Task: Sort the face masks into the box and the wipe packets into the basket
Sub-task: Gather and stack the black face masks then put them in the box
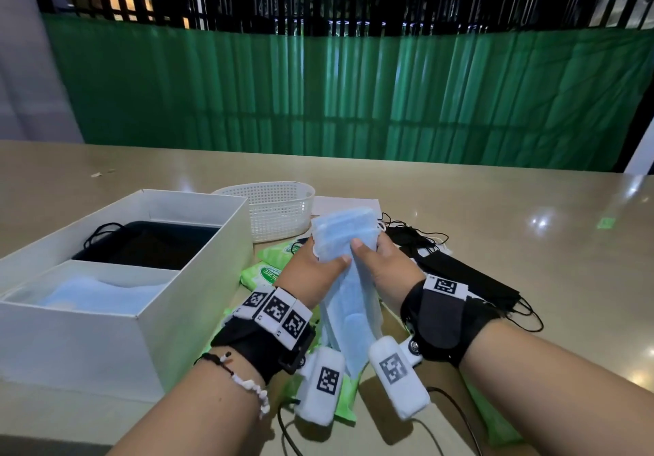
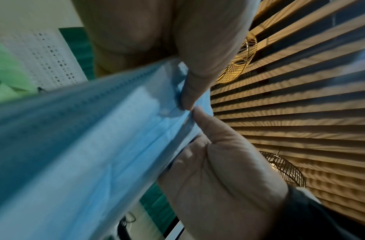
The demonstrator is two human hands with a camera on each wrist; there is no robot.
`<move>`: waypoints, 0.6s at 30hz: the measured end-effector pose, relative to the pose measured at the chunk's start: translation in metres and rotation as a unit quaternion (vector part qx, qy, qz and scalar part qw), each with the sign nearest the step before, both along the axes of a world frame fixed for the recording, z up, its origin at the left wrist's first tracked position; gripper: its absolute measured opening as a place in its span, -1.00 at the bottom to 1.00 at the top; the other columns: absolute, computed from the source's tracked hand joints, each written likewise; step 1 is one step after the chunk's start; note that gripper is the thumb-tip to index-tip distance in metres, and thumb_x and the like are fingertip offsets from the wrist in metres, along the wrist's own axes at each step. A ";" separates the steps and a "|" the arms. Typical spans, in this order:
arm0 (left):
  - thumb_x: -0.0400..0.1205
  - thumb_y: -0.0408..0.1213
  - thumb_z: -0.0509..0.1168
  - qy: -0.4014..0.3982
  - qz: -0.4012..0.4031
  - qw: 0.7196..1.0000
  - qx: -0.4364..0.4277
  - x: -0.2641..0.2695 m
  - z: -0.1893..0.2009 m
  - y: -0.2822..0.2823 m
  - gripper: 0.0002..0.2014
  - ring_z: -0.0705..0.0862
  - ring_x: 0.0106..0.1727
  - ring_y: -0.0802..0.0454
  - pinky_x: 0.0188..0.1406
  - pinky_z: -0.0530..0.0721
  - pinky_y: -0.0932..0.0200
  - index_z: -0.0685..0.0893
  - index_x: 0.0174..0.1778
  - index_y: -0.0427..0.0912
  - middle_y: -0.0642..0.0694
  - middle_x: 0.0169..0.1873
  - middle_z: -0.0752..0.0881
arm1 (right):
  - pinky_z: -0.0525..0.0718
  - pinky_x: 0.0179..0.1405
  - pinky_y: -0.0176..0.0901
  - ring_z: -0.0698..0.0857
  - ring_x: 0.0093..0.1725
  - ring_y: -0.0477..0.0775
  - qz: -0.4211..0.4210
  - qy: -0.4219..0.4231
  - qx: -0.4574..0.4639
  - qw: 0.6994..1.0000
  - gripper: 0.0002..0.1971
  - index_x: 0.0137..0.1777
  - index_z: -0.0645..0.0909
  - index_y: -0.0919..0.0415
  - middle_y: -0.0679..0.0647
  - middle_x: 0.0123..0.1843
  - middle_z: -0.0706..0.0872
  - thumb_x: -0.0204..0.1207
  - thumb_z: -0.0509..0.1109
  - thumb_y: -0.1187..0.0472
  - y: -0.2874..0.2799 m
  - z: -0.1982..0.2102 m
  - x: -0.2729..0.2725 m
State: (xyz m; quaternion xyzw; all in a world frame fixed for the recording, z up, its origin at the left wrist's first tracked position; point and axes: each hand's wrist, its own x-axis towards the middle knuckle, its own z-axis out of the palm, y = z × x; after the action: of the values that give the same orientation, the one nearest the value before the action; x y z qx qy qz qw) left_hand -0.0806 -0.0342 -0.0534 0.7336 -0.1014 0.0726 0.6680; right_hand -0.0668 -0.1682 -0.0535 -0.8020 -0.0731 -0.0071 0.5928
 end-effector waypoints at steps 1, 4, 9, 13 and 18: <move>0.58 -0.42 0.34 -0.026 0.003 1.000 0.018 0.000 0.004 0.001 -0.70 0.71 0.16 -0.06 0.25 0.63 -0.02 0.61 0.18 -0.03 -0.09 0.09 0.75 | 0.61 0.29 0.06 0.70 0.17 0.03 -0.002 -0.006 0.001 1.000 -0.49 0.32 0.46 -0.05 -0.05 0.15 0.73 0.44 0.26 -0.27 0.000 0.003 0.000; 0.56 -0.32 0.38 -0.074 0.014 0.997 0.016 0.000 0.021 0.007 -0.76 0.70 0.04 0.09 0.10 0.64 0.10 0.63 0.00 0.15 0.07 -0.04 0.74 | 0.58 0.14 -0.38 0.68 0.08 -0.11 -0.013 -0.033 -0.018 0.999 -0.62 0.33 0.45 0.01 -0.12 0.10 0.70 0.60 0.20 -0.14 -0.002 0.019 -0.002; 0.27 -0.06 0.47 -0.053 -0.006 0.999 -0.001 0.004 0.017 0.012 -0.53 0.72 0.11 0.02 0.16 0.66 0.06 0.63 0.12 0.07 -0.01 0.04 0.77 | 0.43 0.04 -0.32 0.58 0.16 -0.04 0.001 -0.030 -0.106 0.994 -0.59 0.42 0.35 0.11 -0.04 0.21 0.61 0.66 0.13 -0.06 -0.008 0.026 -0.008; 0.14 -0.12 0.57 0.027 -0.069 0.997 -0.029 0.010 -0.010 0.013 -0.21 0.71 0.18 -0.12 0.22 0.65 -0.08 0.55 0.32 -0.22 -0.21 0.14 0.73 | 0.40 0.03 -0.41 0.56 0.31 0.02 0.047 0.025 -0.192 0.980 -0.49 0.53 0.19 0.08 -0.07 0.34 0.54 0.64 0.19 -0.05 -0.010 0.007 -0.005; 0.39 -0.52 0.47 0.077 -0.083 0.993 -0.025 0.012 -0.028 0.016 -0.54 0.76 -0.17 0.15 -0.20 0.72 0.28 0.59 0.20 -0.27 -0.10 -0.10 0.74 | 0.53 0.15 -0.22 0.59 0.33 0.14 0.064 0.064 -0.253 0.963 -0.45 0.54 0.18 0.13 0.11 0.41 0.56 0.62 0.25 0.03 -0.009 -0.004 0.005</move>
State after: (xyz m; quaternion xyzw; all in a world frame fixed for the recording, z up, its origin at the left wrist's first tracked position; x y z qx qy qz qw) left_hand -0.0685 -0.0180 -0.0811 0.7088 -0.1089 -0.0374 0.6960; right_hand -0.0620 -0.1774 -0.0573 -0.9182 -0.0860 0.1008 0.3734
